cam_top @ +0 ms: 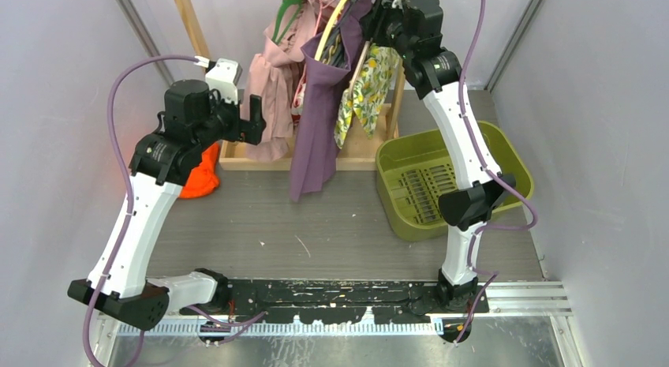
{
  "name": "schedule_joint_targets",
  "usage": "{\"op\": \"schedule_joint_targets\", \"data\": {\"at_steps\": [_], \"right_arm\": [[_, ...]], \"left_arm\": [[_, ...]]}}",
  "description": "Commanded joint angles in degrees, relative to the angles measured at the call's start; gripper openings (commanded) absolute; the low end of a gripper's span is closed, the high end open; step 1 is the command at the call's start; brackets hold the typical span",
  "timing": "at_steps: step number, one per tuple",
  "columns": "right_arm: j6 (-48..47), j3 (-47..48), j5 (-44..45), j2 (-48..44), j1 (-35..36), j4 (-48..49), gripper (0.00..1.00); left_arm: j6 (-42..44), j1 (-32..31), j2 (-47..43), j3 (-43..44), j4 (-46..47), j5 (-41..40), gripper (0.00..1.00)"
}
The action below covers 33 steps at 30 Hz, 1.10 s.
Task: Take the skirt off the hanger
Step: Pick up the hanger from the clothesline.
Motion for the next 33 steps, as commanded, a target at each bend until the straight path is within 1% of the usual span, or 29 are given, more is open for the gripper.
{"op": "schedule_joint_targets", "data": {"at_steps": [1,4,5,9,15,19,21,22,30,33], "right_arm": [[-3.33,2.73,5.29,0.77,0.05,3.11,0.52],[-3.39,1.9,6.52,0.8,0.04,2.89,0.53],[-3.5,1.61,6.83,0.68,0.05,2.82,0.51],[-4.49,0.59,8.19,-0.02,0.13,2.64,0.35],[-5.29,-1.93,8.51,-1.36,0.06,2.63,0.22],[-5.76,-2.44,8.06,-1.88,0.06,2.63,0.11],[-6.58,-2.42,7.85,-2.16,0.14,2.72,0.03],[-7.11,-2.38,7.92,-2.37,0.09,2.72,0.01],[-12.23,-2.62,8.61,-5.14,0.1,3.08,0.01],[-13.37,-4.64,9.49,-7.28,0.12,5.17,0.01]], "left_arm": [[0.68,-0.21,-1.52,-0.26,2.25,-0.67,0.99],[0.67,-0.24,-1.7,-0.4,1.97,-0.75,0.99],[0.67,-0.19,-1.78,-0.56,1.85,-0.91,0.99],[0.76,-0.19,-2.46,-1.35,1.8,-1.47,0.99],[0.76,-0.21,-3.38,-2.41,1.81,-1.81,0.99],[0.76,-0.2,-4.1,-3.18,1.93,-2.22,0.99],[0.76,-0.19,-4.44,-3.79,2.18,-2.44,0.99],[0.76,-0.25,-4.63,-4.09,2.35,-2.5,0.99],[0.85,-0.19,-5.9,-6.95,4.2,-3.11,0.99],[0.85,-0.19,-5.97,-7.4,4.74,-3.08,0.99]]}}
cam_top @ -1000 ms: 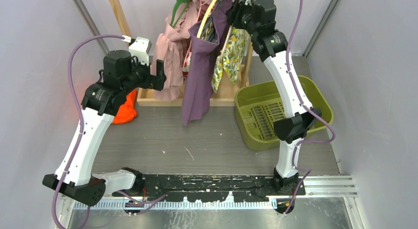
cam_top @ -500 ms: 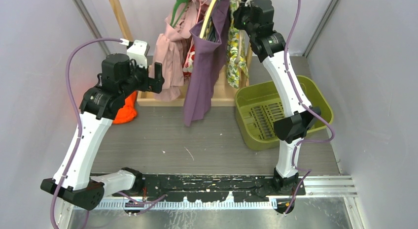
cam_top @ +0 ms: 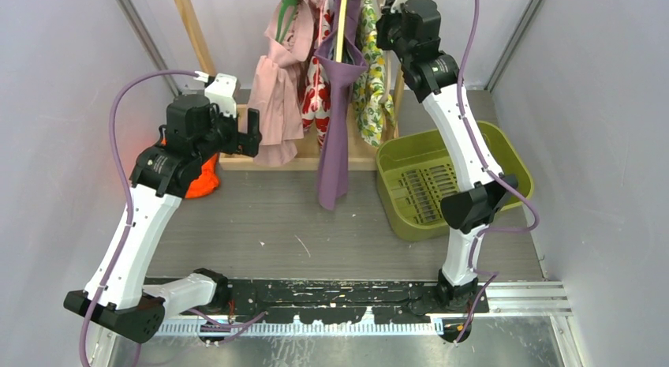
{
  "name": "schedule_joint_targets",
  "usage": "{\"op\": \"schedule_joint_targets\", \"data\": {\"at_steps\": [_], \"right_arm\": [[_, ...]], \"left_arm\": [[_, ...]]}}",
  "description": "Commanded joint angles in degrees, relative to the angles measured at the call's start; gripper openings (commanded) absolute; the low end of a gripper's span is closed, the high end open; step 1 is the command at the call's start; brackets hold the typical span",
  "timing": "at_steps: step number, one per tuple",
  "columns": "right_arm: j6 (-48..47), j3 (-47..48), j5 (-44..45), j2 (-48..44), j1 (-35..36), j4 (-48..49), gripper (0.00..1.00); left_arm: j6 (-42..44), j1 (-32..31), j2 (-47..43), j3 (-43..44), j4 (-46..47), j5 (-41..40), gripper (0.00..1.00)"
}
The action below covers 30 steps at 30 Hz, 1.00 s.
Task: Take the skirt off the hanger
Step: Pick up the hanger from the clothesline.
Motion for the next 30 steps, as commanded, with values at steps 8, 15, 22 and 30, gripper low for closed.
{"op": "schedule_joint_targets", "data": {"at_steps": [8,15,22,30], "right_arm": [[-4.12,-2.64,0.83,-10.78,-0.1,5.88,0.01],[-5.28,-2.33,0.04,-13.17,0.12,7.01,0.01],[-6.68,-7.6,0.71,-16.65,0.15,6.83,0.01],[-2.96,-23.17,-0.74,-25.46,0.15,6.32,0.01]], "left_arm": [[1.03,-0.23,-1.58,-1.27,5.82,-0.68,0.99],[0.46,-0.19,-0.98,-1.53,6.68,-0.02,0.99],[-1.08,-0.19,-0.79,-2.05,7.35,0.32,0.99],[-3.5,-0.2,0.05,-1.14,6.89,3.26,1.0]]}}
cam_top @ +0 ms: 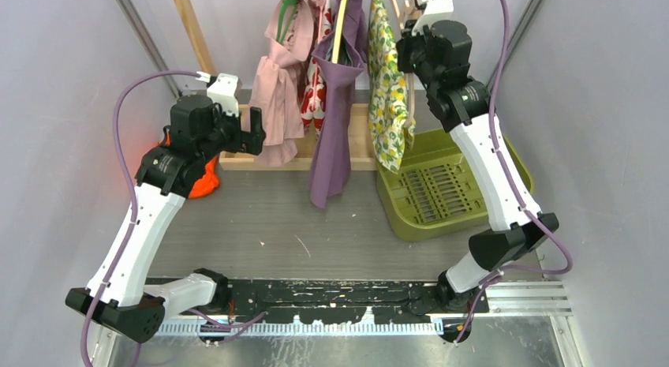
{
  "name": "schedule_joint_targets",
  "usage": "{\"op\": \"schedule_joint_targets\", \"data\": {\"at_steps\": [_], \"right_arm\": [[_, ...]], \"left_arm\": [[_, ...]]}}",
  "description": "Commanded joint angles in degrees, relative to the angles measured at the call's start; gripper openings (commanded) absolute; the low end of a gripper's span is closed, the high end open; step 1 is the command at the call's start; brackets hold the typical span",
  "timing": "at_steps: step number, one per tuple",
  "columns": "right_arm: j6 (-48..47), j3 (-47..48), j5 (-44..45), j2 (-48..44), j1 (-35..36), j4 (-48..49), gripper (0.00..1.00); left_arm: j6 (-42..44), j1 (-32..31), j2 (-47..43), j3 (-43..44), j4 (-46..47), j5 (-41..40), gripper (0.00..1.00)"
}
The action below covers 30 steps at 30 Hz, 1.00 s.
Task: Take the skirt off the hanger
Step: Pick up the hanger from the clothesline.
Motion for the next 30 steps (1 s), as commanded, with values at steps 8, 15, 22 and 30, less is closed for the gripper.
{"op": "schedule_joint_targets", "data": {"at_steps": [8,15,22,30], "right_arm": [[3.01,-10.73,-1.4,-15.58,0.33,3.06,0.01],[6.56,-14.41,-3.58,-20.98,0.32,-2.8,0.01],[8.34,-16.34,-8.59,-26.08,0.51,-10.7,0.01],[11.31,-14.86,-17.61,-28.48,0.67,-15.33,0.01]], "left_arm": [[-9.46,-2.21,-2.44,3.14,4.82,20.02,1.0],[-9.63,-14.42,-1.48,3.27,7.11,20.31,0.99],[-6.87,-22.55,4.77,8.53,8.2,15.7,0.99],[-5.9,-24.17,13.05,17.35,11.78,15.71,0.99]]}}
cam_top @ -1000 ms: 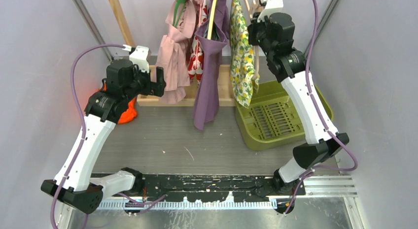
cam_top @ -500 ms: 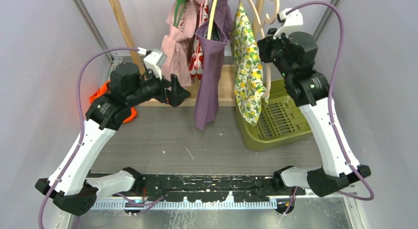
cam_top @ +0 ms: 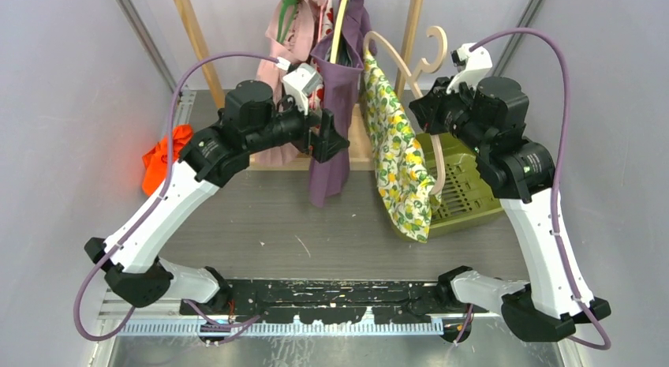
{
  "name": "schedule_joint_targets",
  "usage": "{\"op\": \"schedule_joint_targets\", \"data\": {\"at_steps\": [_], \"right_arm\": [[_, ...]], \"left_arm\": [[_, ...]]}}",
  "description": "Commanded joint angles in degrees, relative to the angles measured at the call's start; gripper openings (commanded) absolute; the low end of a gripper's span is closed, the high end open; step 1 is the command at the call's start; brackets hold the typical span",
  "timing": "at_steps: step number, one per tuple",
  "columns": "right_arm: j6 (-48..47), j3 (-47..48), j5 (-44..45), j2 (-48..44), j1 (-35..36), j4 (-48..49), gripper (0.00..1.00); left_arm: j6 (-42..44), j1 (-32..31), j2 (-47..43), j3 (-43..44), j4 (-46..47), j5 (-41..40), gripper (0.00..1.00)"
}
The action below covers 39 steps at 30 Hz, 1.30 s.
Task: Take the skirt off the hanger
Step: Pick up the hanger from the clothesline, then remove the skirt from the hanger.
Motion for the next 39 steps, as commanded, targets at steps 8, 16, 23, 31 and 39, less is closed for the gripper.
{"op": "schedule_joint_targets", "data": {"at_steps": [8,16,23,31,39], "right_arm": [[0.17,3.58,-9.03,-4.85,0.37,0.69,0.01],[0.66,4.06,-9.14,-5.14,0.39,2.58,0.01],[1.37,3.55,-9.68,-4.11,0.39,3.73,0.01],[2.33,4.76,-10.81,-2.55,0.37,4.59,0.01],[2.3,6.52,-11.0,-2.2,0.41,4.19,0.01]], "left_arm": [[2.73,-2.01,6.81,7.4,9.5,-4.83,0.99],[-1.02,-5.08,10.81,5.53,13.83,-2.38,0.99],[-3.27,-7.9,13.31,8.0,14.63,0.07,0.99],[-6.31,-8.49,13.26,3.58,19.03,1.4,0.99],[-7.07,-8.57,15.62,3.08,21.63,3.15,0.99]]}}
